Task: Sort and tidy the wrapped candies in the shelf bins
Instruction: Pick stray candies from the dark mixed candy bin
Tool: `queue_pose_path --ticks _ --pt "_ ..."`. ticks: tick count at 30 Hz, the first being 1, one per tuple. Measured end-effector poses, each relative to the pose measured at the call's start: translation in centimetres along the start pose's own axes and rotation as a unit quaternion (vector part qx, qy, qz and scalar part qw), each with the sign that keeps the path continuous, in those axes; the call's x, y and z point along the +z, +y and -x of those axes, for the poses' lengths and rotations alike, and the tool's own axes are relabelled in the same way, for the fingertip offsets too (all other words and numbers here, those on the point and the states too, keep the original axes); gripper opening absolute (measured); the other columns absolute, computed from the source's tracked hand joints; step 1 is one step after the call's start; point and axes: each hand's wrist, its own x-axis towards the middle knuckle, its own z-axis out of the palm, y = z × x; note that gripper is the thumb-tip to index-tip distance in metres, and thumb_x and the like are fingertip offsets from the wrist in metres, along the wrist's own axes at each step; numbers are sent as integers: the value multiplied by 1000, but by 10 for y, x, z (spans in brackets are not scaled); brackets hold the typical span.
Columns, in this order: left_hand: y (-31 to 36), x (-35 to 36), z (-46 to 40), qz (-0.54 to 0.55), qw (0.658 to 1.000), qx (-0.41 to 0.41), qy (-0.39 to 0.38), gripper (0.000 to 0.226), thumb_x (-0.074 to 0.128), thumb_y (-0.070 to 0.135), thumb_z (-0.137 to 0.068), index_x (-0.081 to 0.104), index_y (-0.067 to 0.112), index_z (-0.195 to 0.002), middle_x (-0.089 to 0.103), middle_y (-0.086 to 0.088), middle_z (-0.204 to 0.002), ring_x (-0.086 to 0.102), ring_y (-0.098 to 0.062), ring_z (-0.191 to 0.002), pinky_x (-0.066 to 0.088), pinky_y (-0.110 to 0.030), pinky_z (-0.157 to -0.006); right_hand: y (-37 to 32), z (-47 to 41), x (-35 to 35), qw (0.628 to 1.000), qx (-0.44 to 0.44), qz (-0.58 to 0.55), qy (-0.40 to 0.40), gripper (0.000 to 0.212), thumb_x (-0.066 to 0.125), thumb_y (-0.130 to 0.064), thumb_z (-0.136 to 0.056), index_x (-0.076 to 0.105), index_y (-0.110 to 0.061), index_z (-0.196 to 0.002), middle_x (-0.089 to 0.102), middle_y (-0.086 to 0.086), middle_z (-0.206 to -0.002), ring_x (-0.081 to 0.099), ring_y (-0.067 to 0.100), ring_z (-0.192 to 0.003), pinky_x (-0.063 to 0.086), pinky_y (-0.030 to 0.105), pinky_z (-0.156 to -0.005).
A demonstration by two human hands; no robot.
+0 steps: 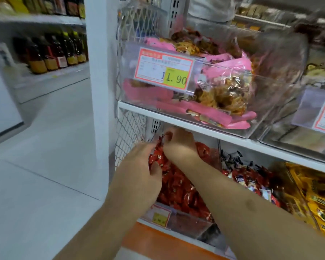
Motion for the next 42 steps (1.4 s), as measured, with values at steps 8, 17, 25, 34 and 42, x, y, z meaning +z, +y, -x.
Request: queue_pose_path --ticks 8,17,25,34,42 --pt "-10 0 -3 -2 1000 7 -15 53 57 20 -98 47 33 -148 45 22 -148 40 5 -134 25 -9 -104 11 -11 16 1000 11 15 -9 11 63 -19 -92 69 -22 -101 70 -4 -94 61 12 -77 42 22 -57" --pt "-10 -2 -1 3 1000 0 -24 54 57 20 -98 45 35 -149 43 24 -151 38 4 -138 25 -12 -106 4 -9 14 999 19 7 -48 27 63 -10 -90 70 -25 -112 72 -3 -105 64 13 -86 54 28 -74" --pt "-7 0 -1 4 1000 -8 -29 52 58 20 -98 48 32 -147 43 24 -149 39 5 -133 27 -12 -103 10 3 3 999 24 -9 46 12 73 -26 -92 64 -21 -86 69 -3 -84 65 16 -77 59 35 -73" --pt "8 1 7 -28 999 22 -40 43 61 23 -94 57 33 -136 49 23 -144 41 -11 -141 39 -42 -118 32 116 -68 988 -27 -112 103 6 65 -30 -99 60 -31 -95 59 -10 -74 56 2 -62 40 11 -52" --pt "31 19 24 -24 993 81 -87 38 62 20 -93 61 36 -128 53 27 -130 50 2 -124 46 -32 -109 113 173 -109 981 43 -122 144 5 66 -36 -97 62 -34 -100 63 -11 -83 61 10 -64 47 27 -54"
